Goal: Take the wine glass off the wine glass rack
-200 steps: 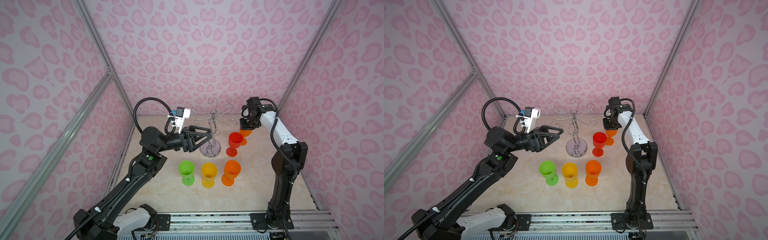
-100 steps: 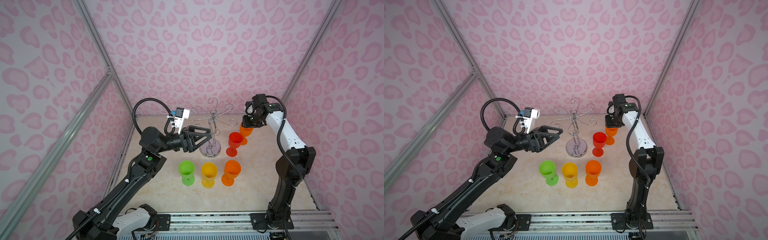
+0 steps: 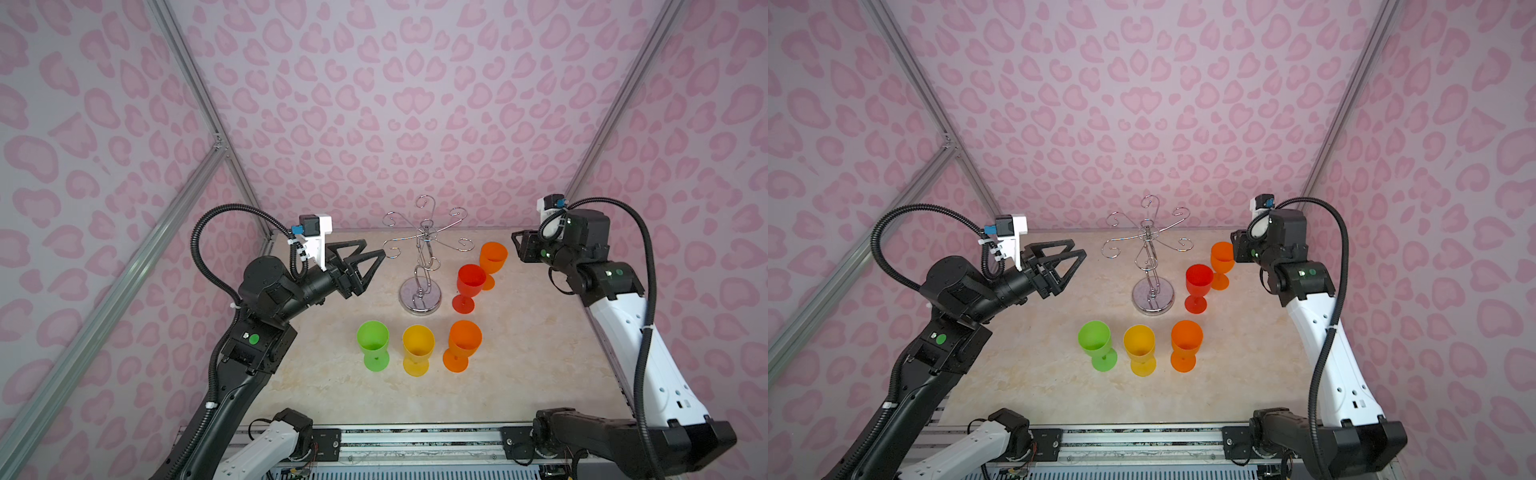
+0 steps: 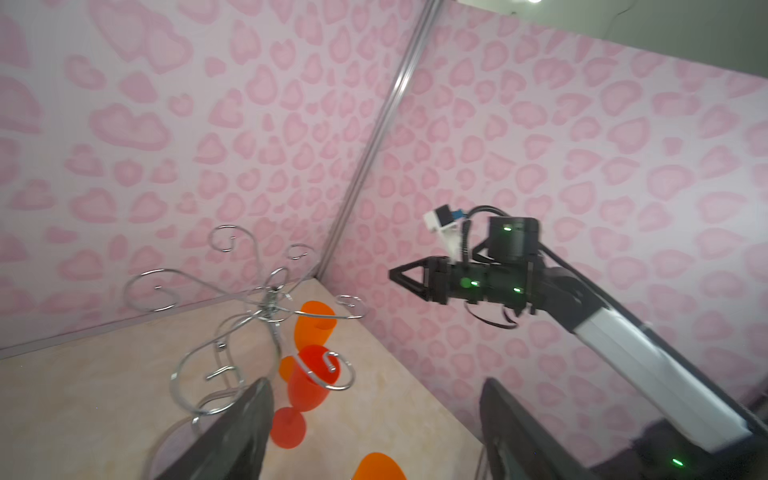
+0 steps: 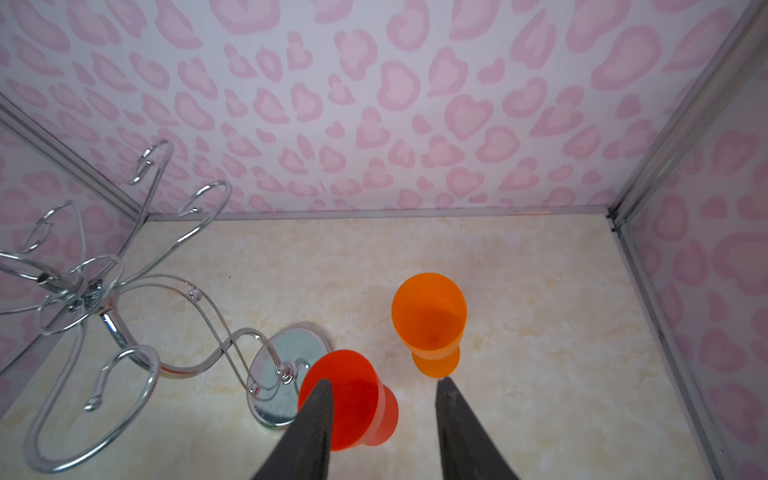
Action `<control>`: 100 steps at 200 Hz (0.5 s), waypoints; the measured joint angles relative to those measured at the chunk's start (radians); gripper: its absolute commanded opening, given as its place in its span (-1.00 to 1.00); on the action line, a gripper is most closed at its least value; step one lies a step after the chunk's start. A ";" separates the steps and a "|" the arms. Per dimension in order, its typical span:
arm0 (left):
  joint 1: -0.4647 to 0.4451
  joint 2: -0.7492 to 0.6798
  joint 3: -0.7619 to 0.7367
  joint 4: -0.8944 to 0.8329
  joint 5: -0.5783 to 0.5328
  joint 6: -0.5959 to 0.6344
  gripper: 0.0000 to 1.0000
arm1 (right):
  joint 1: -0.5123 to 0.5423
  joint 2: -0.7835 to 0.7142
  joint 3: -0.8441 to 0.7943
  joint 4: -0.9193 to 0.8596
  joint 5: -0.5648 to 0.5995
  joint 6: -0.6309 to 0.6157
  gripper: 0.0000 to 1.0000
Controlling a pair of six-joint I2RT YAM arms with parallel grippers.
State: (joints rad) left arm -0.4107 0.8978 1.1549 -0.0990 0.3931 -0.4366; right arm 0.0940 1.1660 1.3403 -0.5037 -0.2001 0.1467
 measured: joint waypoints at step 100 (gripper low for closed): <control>0.094 -0.026 -0.552 0.280 -0.976 0.309 0.95 | 0.023 -0.271 -0.772 0.703 0.201 -0.025 0.92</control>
State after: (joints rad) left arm -0.3168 0.8722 0.6029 0.1814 -0.5827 -0.1280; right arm 0.1165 0.8948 0.5682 0.1993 0.0010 0.1219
